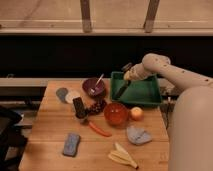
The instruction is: Place brush in tray
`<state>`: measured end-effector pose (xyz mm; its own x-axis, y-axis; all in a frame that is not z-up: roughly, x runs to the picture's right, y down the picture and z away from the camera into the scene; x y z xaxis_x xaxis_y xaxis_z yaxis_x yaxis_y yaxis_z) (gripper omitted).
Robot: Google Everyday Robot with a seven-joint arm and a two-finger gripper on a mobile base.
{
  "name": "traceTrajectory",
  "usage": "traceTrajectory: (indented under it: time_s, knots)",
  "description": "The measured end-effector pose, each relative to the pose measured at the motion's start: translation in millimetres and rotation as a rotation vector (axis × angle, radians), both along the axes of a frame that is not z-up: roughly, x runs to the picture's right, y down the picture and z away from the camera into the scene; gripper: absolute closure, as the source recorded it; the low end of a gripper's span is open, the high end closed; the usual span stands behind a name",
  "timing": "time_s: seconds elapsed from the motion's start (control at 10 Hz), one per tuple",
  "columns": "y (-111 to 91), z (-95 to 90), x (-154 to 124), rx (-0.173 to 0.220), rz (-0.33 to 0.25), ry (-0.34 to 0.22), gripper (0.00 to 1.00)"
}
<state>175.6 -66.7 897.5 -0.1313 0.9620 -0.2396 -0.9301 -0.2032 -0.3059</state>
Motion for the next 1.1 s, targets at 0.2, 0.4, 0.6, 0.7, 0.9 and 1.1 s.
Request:
traceTrajectory:
  time_s: [0.2,0.4,0.6,0.7,0.9,1.1]
  knots:
    - [2.3,11.7,9.9,-0.012,0.033,0.020,1.00]
    - [-0.1,16.8,7.6,-0.019,0.035,0.018,1.00]
    - [-0.3,23.9,6.4,-0.030,0.038,-0.001,0.99]
    - [0.0,28.1,4.8,-0.037,0.039,-0.013,0.93]
    - [7.4,41.2,-1.3,-0.066,0.045,-0.040,0.72]
    - [16.1,52.0,-0.5,-0.089,0.065,-0.061,0.52]
